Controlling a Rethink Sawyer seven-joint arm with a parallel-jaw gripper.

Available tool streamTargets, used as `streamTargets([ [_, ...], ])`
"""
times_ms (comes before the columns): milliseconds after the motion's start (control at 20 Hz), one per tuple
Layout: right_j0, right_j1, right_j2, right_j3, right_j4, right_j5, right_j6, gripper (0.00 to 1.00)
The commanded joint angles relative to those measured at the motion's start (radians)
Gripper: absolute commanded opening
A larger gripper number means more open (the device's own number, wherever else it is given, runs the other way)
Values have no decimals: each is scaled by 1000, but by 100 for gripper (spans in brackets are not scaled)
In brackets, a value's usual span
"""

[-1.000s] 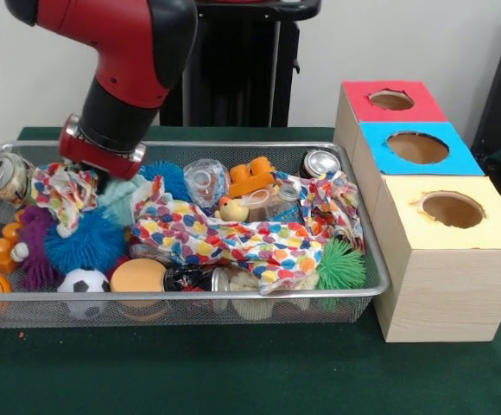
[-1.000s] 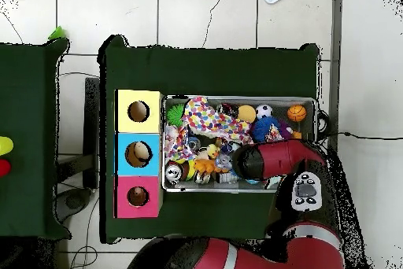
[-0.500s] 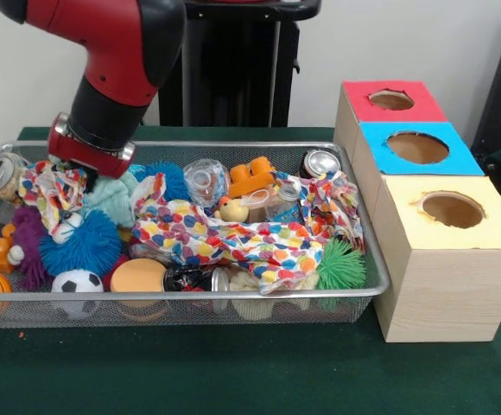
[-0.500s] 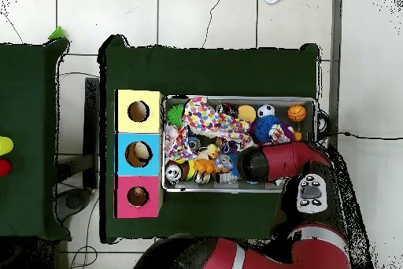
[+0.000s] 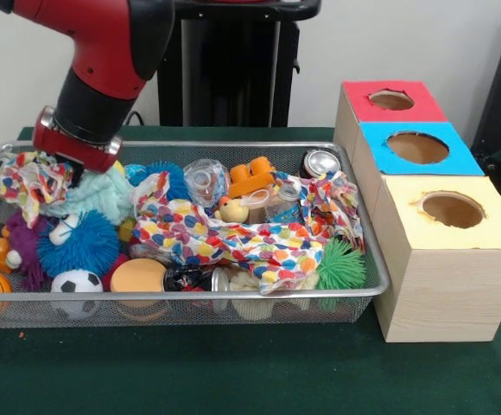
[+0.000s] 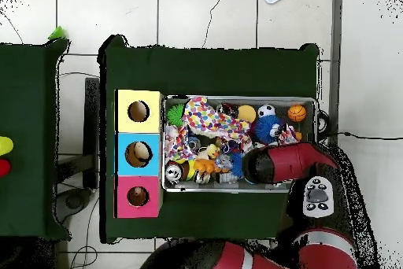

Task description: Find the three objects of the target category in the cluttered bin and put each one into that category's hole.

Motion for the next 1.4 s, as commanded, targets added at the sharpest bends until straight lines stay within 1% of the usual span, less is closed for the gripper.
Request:
streamTargets([
  [50,-55,25,42,4,-93,52,-160,0],
  [400,-72,9,54,6,-118,66,-194,0],
  [550,-88,3,68,18,-105,64,-184,0],
  [600,-101,-1,77,28,-92,44,-156,100],
  [850,-152,-16,135,82,-11,29,-83,100],
  [1050,-189,-37,182,138,81,70,-21,100],
  [1200,-208,-58,213,175,145,105,-2,100],
  [1400,-222,-64,229,201,204,124,16,100],
])
